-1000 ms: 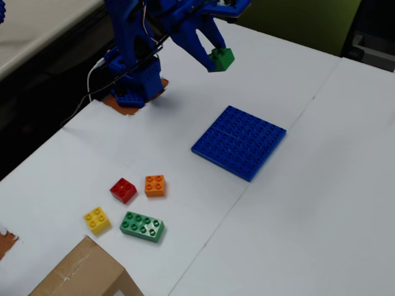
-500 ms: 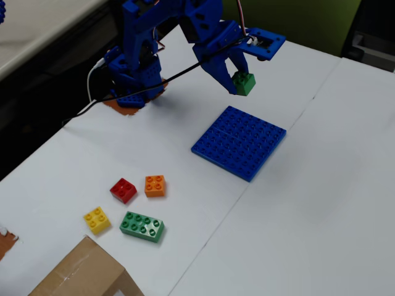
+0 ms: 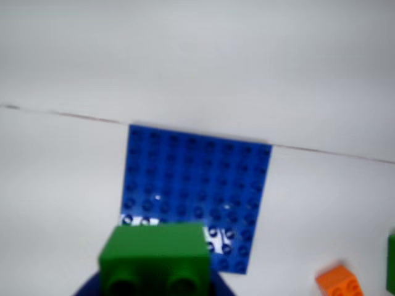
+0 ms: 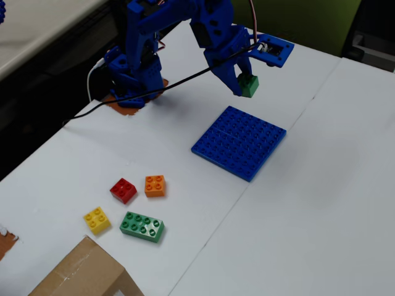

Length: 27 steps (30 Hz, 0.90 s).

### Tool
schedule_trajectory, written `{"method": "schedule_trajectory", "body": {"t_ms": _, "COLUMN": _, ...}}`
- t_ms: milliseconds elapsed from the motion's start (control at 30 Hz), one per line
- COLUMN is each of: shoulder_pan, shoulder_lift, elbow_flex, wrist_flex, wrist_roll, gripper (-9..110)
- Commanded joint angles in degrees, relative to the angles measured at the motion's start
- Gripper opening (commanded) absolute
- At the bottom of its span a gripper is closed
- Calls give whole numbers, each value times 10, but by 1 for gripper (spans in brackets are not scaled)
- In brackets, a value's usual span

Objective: Pick up the 2x2 green block and go up the 8x8 blue block.

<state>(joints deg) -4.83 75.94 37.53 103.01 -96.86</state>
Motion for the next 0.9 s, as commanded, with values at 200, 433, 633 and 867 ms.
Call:
{"method": "schedule_trajectory", "body": {"t_ms": 200, "shoulder_pan": -11, "shoulder_lift": 17, "elbow_flex": 17, "wrist_flex": 25, "wrist_roll": 3, "gripper": 0}}
{"method": "schedule_trajectory", "body": {"t_ms": 433, "shoulder_pan": -9, "shoulder_lift": 17, "elbow_flex": 26, "wrist_flex": 25, "wrist_roll": 4, "gripper": 0}}
{"method": "schedule_trajectory", "body": {"t_ms": 633, "shoulder_pan": -9, "shoulder_lift": 17, "elbow_flex": 26, "wrist_flex": 25, "wrist_roll": 17, "gripper": 0}}
{"method": "schedule_trajectory", "body": {"t_ms": 867, "shoulder_pan": -4, "shoulder_lift": 20, "elbow_flex": 25, "wrist_flex": 25, "wrist_roll": 48, "gripper": 0}}
